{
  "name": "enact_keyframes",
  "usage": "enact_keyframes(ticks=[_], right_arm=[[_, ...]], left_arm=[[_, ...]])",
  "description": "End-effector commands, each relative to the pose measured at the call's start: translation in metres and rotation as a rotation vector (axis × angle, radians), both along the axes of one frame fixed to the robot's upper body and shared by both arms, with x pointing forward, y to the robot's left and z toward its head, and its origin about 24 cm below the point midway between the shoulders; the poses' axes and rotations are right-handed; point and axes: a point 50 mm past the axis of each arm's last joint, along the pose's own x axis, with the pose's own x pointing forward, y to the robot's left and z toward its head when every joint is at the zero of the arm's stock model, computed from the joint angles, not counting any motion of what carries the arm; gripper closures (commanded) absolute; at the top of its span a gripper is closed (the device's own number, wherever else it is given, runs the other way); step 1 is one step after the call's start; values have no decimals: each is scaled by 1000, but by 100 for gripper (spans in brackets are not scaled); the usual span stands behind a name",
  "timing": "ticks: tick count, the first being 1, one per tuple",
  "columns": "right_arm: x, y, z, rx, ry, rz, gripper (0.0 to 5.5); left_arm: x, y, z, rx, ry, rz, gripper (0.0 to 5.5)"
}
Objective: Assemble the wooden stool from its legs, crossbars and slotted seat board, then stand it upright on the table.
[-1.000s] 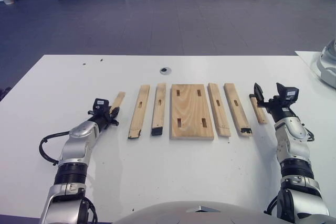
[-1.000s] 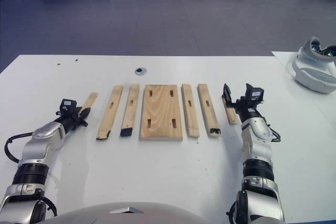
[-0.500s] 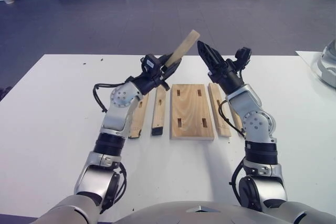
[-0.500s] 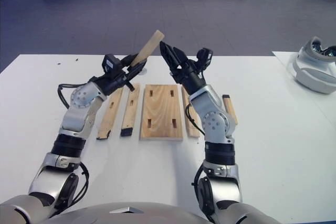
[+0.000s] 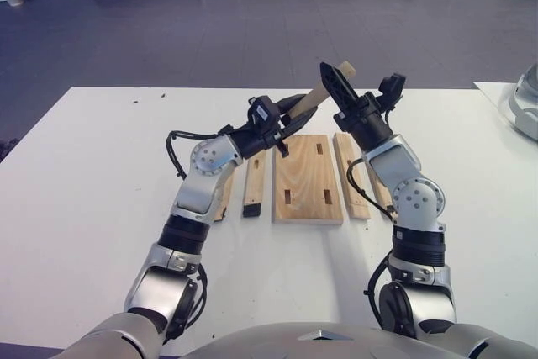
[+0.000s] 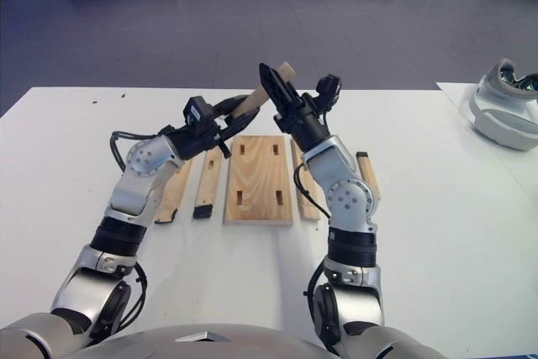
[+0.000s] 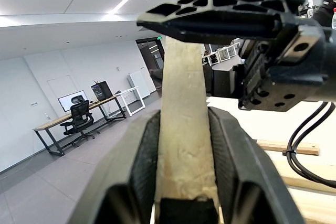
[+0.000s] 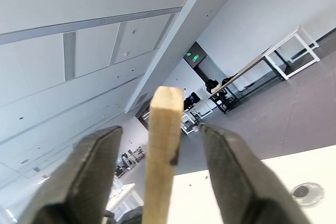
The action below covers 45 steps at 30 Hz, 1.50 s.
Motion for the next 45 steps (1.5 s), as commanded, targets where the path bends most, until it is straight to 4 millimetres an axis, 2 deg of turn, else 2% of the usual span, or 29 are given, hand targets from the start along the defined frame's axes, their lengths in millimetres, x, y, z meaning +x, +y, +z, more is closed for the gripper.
enact_keyframes(ticks=[1,9,13,14,15,17,19,21,24,33,38,41,45], right_arm=[[-4,-3,4,12,-8,9,355],[-9,-2,-7,-54,28,57,498],[-9,-6,-13,-62,53,15,506],[-8,-9,-15,-70,64,-9,506],[-7,-15,-22,-107,82,-65,509],[-8,-47,-43,-189,145,-270,509],[-17,-74,-63,-264,201,-432,509],[-22,-83,-76,-319,234,-506,509],[-17,-80,-88,-416,257,-552,509],[-6,-84,-106,-477,297,-605,509],[-13,-80,-116,-634,282,-583,509],[-22,-71,-134,-788,274,-528,509],[-38,-71,-167,-908,357,-459,509]], left_arm=[[-2,2,-1,25,-16,-17,421],[-5,6,-3,38,-24,-24,421],[-8,5,-8,55,-1,-45,421],[-7,5,-10,65,6,-32,384],[-6,6,-13,73,15,-19,370],[-2,17,-17,63,43,44,324],[2,30,-20,26,77,120,300],[4,39,-25,6,108,190,266],[8,48,-36,49,150,276,230],[7,45,-40,40,168,301,230],[7,46,-40,41,165,306,230],[7,47,-40,42,164,308,230],[6,48,-41,47,167,311,230]])
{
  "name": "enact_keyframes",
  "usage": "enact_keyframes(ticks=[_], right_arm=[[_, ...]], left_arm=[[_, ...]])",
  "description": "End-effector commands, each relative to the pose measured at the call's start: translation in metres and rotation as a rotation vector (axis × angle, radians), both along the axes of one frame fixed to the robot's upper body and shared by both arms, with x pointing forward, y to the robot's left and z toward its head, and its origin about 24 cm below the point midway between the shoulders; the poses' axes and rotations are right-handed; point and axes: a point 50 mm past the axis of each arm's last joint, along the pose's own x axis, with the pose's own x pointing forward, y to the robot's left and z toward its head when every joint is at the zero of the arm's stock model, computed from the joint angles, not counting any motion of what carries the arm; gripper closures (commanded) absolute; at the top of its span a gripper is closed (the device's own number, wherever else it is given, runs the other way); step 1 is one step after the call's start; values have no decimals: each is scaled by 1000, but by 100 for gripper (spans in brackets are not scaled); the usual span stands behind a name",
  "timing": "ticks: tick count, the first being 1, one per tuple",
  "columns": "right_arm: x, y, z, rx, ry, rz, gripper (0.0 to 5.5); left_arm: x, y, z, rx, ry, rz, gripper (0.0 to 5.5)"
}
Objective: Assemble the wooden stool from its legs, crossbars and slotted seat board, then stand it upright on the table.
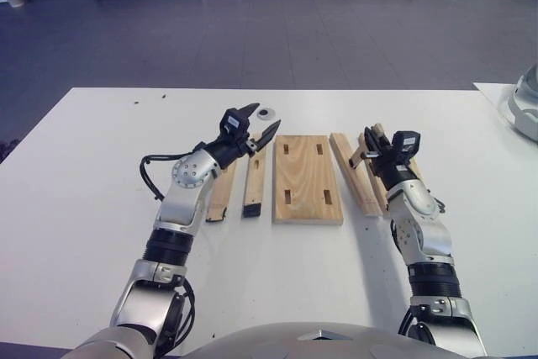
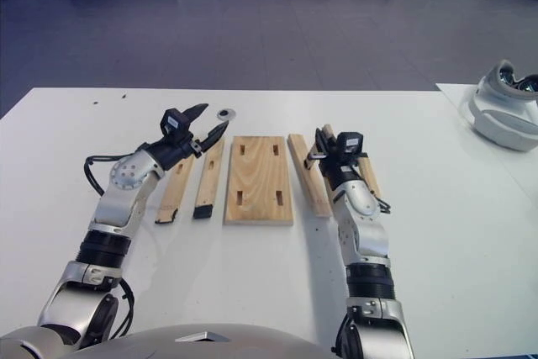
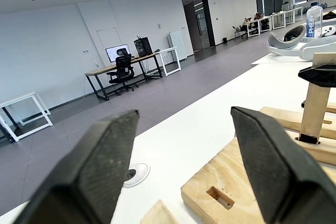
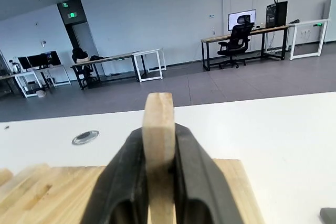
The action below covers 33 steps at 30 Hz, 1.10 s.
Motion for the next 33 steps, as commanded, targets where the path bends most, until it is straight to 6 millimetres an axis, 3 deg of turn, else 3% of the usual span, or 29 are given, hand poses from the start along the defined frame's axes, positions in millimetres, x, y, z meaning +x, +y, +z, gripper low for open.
enact_keyframes(ticks=[1,3,5,12,16,26,33], right_arm=[[-32,-5,-70,-94,319,16,509],[-39,-6,-85,-129,385,41,509],[-39,-6,-86,-135,384,50,509],[-13,4,-29,-138,73,91,509],[3,5,-3,-88,70,86,422],[-14,1,-15,-239,407,151,227],[-25,-10,-35,-303,567,122,227]], left_arm=[[-2,2,-4,28,10,11,230],[-2,3,-5,34,12,15,230],[-3,3,-5,39,13,15,230],[-1,4,-5,44,9,22,230],[-1,5,-5,41,9,32,230],[-3,7,-9,38,21,53,230],[-4,6,-11,37,29,56,230]])
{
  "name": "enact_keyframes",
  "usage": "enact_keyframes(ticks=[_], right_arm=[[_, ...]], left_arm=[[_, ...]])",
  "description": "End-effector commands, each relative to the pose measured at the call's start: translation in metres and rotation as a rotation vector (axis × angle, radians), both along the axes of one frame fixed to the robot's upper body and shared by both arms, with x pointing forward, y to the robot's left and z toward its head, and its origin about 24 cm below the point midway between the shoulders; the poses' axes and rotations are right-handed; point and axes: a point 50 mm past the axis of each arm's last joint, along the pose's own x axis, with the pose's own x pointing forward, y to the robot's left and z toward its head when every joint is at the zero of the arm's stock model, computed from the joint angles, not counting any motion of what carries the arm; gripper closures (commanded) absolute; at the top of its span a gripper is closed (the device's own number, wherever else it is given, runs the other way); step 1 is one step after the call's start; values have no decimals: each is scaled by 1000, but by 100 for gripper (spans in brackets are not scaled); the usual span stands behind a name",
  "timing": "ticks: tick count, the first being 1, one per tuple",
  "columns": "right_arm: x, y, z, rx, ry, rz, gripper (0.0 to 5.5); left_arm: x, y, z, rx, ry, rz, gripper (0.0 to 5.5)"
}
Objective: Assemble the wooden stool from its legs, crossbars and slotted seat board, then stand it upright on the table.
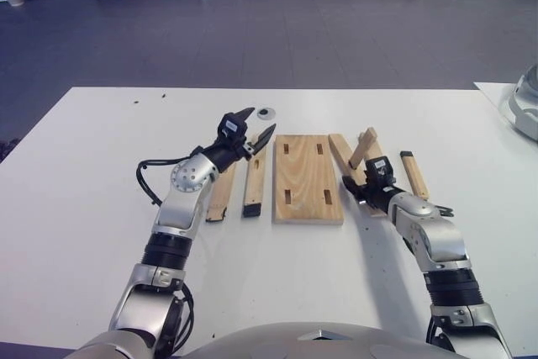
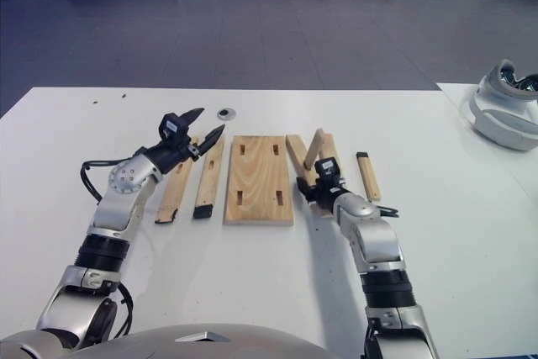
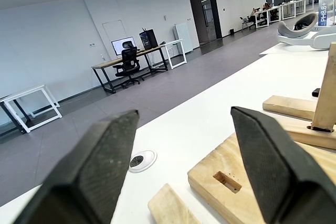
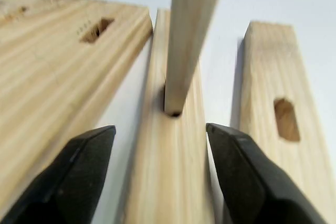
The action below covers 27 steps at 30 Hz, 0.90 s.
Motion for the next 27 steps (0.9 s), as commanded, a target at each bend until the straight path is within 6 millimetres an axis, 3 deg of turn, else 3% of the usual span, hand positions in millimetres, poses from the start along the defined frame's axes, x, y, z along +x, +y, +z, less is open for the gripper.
enact_keyframes(ticks=[1,8,12,15,18,21,27], right_arm=[[-6,-9,-10,-55,73,-13,227],[-5,-6,-7,-51,63,14,343],[8,-8,26,-20,-140,-12,343],[1,8,69,-33,-396,181,343],[-11,33,88,-28,-549,382,343],[-20,55,98,-68,-645,566,343],[-24,62,98,-100,-657,675,343]], left_arm=[[-2,0,-4,10,16,12,230],[-3,0,-4,12,15,16,230],[0,1,1,-26,11,22,230],[-1,-2,20,-377,128,-6,230],[-8,-11,19,-705,355,-99,230],[-15,-22,30,-919,494,-223,230],[-19,-21,43,-1025,549,-286,230]])
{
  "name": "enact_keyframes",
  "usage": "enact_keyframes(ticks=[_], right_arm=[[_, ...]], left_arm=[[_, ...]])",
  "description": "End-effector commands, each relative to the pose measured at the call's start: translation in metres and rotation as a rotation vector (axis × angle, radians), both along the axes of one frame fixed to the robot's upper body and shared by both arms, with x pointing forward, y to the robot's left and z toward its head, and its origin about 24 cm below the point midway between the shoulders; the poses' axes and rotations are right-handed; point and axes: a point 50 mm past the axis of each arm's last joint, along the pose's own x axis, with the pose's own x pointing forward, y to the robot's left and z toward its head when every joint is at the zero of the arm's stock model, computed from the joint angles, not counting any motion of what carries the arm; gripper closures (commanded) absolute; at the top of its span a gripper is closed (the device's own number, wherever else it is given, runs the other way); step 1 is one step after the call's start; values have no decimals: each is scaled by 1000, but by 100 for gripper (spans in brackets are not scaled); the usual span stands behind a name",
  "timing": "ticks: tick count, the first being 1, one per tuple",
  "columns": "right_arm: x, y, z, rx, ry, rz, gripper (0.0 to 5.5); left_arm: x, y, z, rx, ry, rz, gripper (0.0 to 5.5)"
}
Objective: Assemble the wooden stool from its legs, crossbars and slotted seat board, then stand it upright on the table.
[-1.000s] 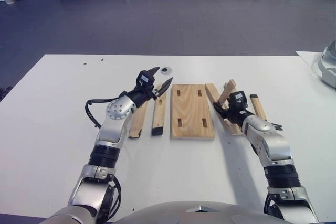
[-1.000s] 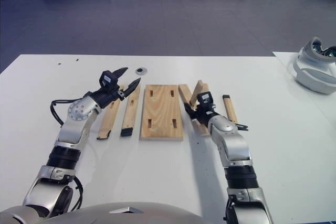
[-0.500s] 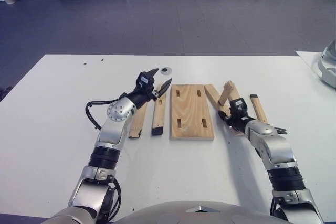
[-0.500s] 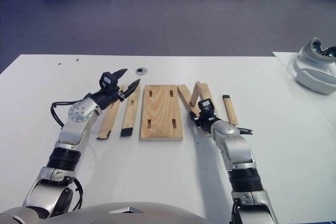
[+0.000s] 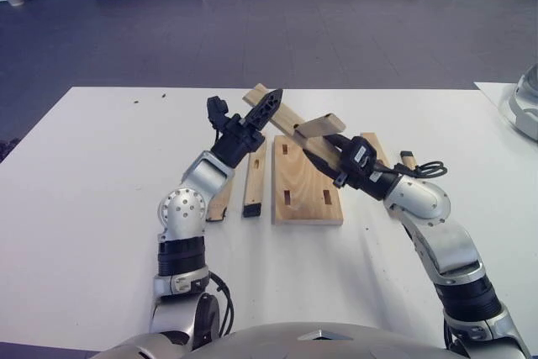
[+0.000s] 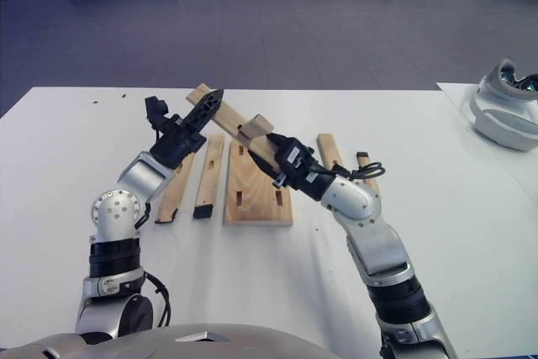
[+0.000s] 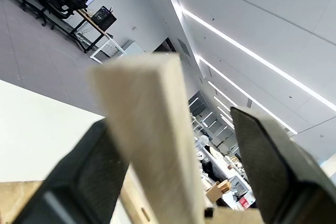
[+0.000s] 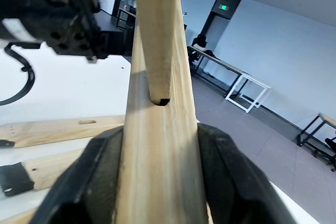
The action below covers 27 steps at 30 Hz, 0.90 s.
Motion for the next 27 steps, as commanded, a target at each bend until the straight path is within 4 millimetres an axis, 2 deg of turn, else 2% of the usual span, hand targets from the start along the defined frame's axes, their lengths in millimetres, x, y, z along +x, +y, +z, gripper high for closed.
enact_keyframes(ticks=[1,6,10,14,15,18,21,23,25,27], right_arm=[[0,1,6,-20,-42,26,343],[-2,0,10,6,-66,37,343],[-3,-1,12,27,-74,44,343],[-3,-1,11,34,-64,44,343],[-3,-1,10,34,-59,42,303],[-3,-9,0,-1,-15,8,244],[1,-43,-17,-80,11,-141,206],[-4,-64,-47,-186,59,-237,206],[-11,-72,-71,-300,83,-252,206],[-17,-70,-87,-380,106,-205,206]], left_arm=[[-1,0,4,7,9,-16,244],[-4,-1,-8,76,50,-18,351],[-5,-1,-10,79,48,-19,430],[-8,1,-6,63,28,-17,443],[-9,3,-6,64,27,-6,445],[-12,31,-12,193,79,202,448],[-36,53,-5,334,110,337,448],[-53,62,1,435,136,392,448],[-58,66,3,466,172,433,448],[-56,68,1,439,221,462,448]])
